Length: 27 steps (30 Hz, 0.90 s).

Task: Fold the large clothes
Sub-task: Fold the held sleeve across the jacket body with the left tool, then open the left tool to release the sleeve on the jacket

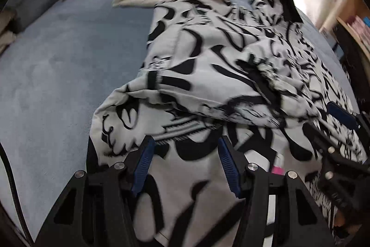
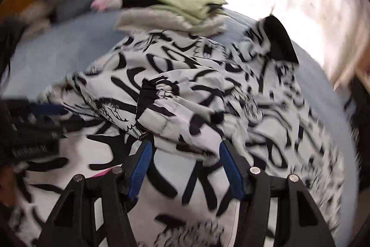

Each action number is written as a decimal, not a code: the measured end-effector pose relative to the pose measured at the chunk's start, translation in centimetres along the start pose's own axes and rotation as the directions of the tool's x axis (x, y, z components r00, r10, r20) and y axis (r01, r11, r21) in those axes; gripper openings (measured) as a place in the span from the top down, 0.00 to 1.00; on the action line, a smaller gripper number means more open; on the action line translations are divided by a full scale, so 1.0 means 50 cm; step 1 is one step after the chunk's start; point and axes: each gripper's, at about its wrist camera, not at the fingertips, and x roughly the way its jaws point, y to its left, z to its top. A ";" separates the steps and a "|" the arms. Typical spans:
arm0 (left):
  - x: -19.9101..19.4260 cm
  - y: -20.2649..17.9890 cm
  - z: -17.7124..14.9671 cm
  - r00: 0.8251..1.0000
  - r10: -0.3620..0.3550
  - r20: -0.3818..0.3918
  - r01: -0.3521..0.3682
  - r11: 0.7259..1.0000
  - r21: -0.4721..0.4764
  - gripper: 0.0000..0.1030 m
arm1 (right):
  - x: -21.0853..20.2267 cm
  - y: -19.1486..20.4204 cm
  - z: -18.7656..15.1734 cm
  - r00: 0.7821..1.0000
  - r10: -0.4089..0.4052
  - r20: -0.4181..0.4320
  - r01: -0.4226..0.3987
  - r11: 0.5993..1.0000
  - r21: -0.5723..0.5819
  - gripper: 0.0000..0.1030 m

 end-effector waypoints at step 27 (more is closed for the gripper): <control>0.001 0.018 -0.013 0.999 -0.038 -0.007 0.038 0.999 0.027 0.46 | 0.077 -0.411 -0.223 0.959 0.267 -0.101 -0.043 0.487 0.872 0.65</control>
